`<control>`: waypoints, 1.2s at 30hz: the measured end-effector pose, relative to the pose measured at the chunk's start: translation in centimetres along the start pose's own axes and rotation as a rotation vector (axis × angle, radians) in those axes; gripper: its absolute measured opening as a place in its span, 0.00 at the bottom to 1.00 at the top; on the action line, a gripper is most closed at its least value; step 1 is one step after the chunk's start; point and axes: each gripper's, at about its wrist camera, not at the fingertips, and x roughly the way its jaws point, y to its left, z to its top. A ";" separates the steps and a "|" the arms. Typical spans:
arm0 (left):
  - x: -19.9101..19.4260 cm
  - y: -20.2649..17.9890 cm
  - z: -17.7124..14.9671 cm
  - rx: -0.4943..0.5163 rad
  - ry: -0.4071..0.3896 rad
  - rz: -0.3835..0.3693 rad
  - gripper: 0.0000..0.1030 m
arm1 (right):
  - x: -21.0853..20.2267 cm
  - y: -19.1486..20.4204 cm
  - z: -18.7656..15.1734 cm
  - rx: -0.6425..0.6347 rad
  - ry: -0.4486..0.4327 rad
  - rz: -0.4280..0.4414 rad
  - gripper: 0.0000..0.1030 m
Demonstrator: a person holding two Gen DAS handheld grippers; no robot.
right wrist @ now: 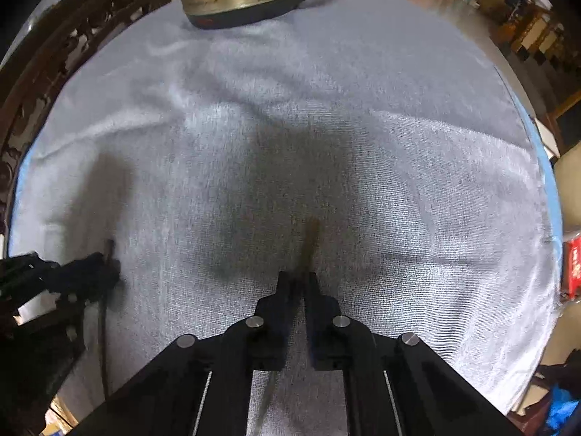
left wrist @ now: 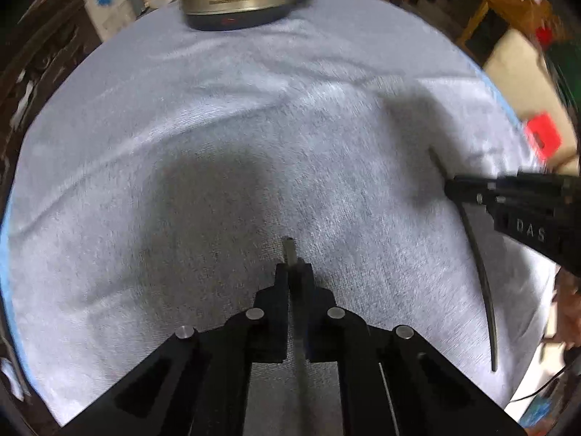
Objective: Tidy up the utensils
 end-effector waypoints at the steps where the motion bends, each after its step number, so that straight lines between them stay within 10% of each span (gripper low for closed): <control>1: -0.2 0.5 -0.4 -0.020 -0.021 0.004 0.05 | -0.2 -0.5 -0.3 0.020 -0.020 0.027 0.06; 22: -21.8 1.7 -12.5 -0.165 -0.697 0.126 0.05 | -22.2 -5.7 -15.9 0.168 -0.736 0.077 0.06; 36: -27.9 -1.5 -19.4 -0.148 -0.837 0.223 0.05 | -27.9 -0.9 -23.7 0.136 -0.887 0.024 0.06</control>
